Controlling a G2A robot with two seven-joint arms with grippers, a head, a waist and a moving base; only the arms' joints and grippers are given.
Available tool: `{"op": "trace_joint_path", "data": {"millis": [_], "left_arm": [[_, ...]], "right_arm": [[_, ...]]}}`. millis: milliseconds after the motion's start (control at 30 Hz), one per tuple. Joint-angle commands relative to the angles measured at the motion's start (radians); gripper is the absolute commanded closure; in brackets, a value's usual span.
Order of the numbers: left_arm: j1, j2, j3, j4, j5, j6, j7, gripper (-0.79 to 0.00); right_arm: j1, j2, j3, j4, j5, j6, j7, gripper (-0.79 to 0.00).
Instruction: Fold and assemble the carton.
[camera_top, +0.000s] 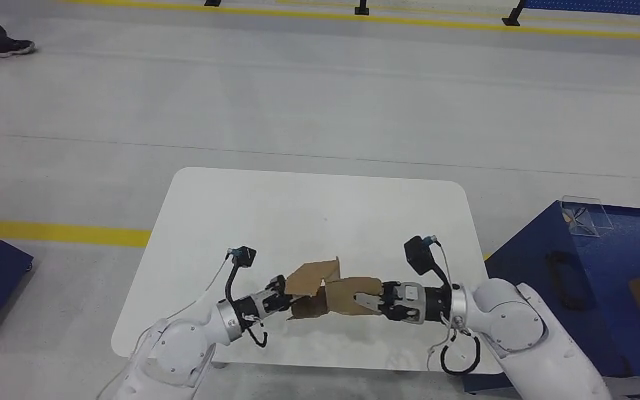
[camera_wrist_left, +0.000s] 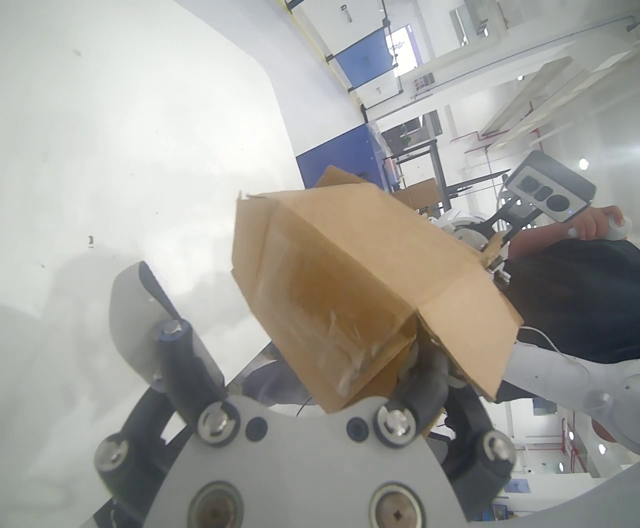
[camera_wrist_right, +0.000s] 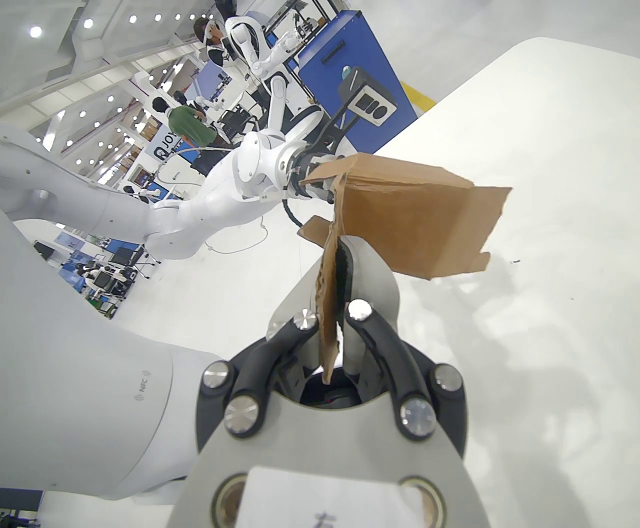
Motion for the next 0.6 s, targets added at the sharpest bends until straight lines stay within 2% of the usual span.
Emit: {"op": "trace_joint_path", "data": {"millis": [0, 200, 400, 467, 500, 533, 567], "left_arm": [[-0.008, 0.000, 0.010, 0.002, 0.007, 0.020, -0.011, -0.739], [-0.026, 0.000, 0.040, 0.009, 0.009, 0.047, -0.014, -0.696], [-0.038, 0.001, 0.066, 0.019, 0.032, 0.069, -0.019, -0.536], [-0.041, 0.001, 0.070, 0.022, 0.036, 0.070, -0.016, -0.376], [-0.042, 0.002, 0.072, 0.023, 0.038, 0.069, -0.013, -0.114], [-0.044, 0.002, 0.072, 0.023, 0.044, 0.069, -0.007, 0.000], [-0.044, 0.002, 0.073, 0.023, 0.045, 0.068, -0.003, 0.000]], "right_arm": [[0.003, 0.000, 0.001, 0.000, 0.003, -0.001, 0.008, 0.000], [-0.001, 0.001, 0.000, -0.006, -0.006, -0.003, 0.007, 0.000], [-0.008, 0.000, -0.011, -0.012, -0.016, -0.006, -0.002, 0.000], [-0.008, 0.000, -0.011, -0.014, -0.014, -0.008, 0.000, 0.000], [-0.008, 0.000, -0.011, -0.014, -0.012, -0.009, 0.001, 0.000], [-0.008, 0.001, -0.009, -0.013, -0.010, -0.009, 0.002, 0.000], [-0.008, 0.001, -0.008, -0.012, -0.006, -0.009, 0.003, 0.000]]}}
